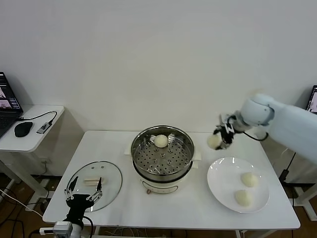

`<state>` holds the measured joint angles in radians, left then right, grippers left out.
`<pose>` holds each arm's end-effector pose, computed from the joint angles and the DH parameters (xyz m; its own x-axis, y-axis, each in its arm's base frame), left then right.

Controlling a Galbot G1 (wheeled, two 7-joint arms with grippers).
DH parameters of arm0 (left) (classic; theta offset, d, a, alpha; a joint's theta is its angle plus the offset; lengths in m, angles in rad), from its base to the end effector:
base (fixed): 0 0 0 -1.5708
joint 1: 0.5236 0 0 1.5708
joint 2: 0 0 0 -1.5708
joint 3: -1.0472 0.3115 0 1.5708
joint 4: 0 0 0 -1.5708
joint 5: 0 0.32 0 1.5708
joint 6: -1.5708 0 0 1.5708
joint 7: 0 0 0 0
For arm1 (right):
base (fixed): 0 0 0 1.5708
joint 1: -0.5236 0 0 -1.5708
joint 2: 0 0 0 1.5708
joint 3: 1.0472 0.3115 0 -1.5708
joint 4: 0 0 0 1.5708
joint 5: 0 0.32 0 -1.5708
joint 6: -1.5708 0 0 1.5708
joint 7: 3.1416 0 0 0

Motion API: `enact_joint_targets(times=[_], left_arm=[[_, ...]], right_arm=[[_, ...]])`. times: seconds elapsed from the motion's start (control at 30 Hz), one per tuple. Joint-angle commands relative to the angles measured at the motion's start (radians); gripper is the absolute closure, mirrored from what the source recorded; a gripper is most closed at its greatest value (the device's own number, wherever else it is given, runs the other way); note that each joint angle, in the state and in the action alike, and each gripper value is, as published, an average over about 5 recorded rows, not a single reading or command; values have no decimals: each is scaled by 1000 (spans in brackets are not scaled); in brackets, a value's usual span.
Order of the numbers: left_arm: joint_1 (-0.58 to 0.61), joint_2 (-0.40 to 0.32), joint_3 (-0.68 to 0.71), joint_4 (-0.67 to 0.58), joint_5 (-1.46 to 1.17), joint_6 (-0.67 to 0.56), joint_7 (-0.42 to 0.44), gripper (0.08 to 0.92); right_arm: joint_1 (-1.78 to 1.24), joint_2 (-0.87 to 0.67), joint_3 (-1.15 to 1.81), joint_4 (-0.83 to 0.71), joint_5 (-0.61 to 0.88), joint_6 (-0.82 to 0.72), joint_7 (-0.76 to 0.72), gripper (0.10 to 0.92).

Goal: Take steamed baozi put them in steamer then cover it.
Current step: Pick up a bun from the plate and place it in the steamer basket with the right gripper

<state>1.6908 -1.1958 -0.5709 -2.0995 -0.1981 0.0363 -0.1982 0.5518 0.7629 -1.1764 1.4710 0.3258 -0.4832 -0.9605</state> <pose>0.1398 0.0671 -0.2735 -0.9891 -0.0541 0.1369 -0.0317 0.9866 0.1602 0.4665 -0.0300 -0.0279 -0.3363 -0.2407 0.9105 -0.9323 -0.0515 -0.3580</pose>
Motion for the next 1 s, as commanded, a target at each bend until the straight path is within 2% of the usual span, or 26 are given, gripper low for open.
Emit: enact_joint_targets(times=[0.03, 0.4, 1.0], left_arm=[[0, -1, 0, 1, 0, 1, 0, 177], [4, -6, -18, -4, 0, 4, 1, 177], [-7, -16, -22, -8, 2, 2, 1, 177]], right_arm=[[150, 186, -111, -4, 192, -81, 59, 364], [2, 489, -85, -189, 222, -145, 110, 364], [-144, 676, -70, -405, 162, -164, 153, 364]])
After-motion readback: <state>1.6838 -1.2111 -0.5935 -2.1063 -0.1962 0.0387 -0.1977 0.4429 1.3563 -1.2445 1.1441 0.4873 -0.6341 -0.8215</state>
